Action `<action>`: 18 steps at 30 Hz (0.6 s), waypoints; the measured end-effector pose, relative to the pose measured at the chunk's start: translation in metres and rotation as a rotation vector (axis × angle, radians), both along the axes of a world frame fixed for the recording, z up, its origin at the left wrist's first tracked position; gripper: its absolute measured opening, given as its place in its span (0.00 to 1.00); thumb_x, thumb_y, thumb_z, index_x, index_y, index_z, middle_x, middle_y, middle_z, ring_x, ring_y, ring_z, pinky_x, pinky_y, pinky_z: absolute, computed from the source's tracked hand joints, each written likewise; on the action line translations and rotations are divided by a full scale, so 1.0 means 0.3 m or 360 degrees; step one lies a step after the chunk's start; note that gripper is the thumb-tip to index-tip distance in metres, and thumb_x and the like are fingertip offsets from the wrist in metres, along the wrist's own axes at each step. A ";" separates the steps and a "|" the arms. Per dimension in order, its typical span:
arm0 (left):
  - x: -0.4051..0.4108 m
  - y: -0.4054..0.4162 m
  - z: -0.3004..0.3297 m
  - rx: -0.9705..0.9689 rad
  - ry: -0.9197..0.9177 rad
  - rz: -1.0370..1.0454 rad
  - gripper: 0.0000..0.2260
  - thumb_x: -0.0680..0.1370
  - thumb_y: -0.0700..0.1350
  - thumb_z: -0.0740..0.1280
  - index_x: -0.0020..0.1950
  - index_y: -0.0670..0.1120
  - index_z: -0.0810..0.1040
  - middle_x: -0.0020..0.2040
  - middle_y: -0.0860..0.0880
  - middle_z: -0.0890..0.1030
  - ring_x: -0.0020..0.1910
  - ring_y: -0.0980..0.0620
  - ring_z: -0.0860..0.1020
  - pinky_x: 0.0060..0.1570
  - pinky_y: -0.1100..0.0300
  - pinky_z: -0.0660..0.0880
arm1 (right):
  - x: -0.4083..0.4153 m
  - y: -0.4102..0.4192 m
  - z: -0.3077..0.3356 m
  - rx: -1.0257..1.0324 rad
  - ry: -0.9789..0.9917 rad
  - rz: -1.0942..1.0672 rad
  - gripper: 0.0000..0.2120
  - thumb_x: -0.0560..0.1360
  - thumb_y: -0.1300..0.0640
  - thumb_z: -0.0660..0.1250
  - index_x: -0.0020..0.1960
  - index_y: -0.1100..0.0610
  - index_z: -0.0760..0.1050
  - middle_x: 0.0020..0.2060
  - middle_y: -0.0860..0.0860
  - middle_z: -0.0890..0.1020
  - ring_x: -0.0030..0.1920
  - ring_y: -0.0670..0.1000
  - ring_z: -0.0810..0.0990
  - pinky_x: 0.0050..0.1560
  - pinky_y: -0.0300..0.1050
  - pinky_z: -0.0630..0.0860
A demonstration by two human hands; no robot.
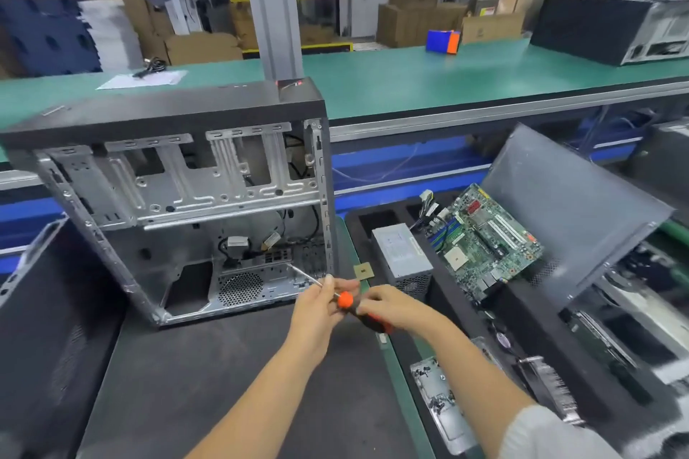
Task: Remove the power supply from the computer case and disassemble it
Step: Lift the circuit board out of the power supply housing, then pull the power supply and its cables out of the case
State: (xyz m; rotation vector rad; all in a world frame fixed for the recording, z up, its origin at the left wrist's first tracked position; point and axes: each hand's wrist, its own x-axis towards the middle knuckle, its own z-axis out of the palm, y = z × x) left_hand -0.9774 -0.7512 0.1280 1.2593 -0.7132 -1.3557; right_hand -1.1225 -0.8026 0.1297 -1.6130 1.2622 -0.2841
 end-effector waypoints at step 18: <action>0.169 -0.043 0.010 0.0021 0.0066 0.0287 0.16 0.85 0.46 0.56 0.53 0.37 0.79 0.53 0.42 0.84 0.57 0.46 0.81 0.64 0.41 0.72 | -0.037 -0.342 -0.195 -0.0498 0.1227 -0.0596 0.47 0.69 0.38 0.71 0.75 0.58 0.51 0.66 0.63 0.64 0.66 0.63 0.66 0.66 0.55 0.65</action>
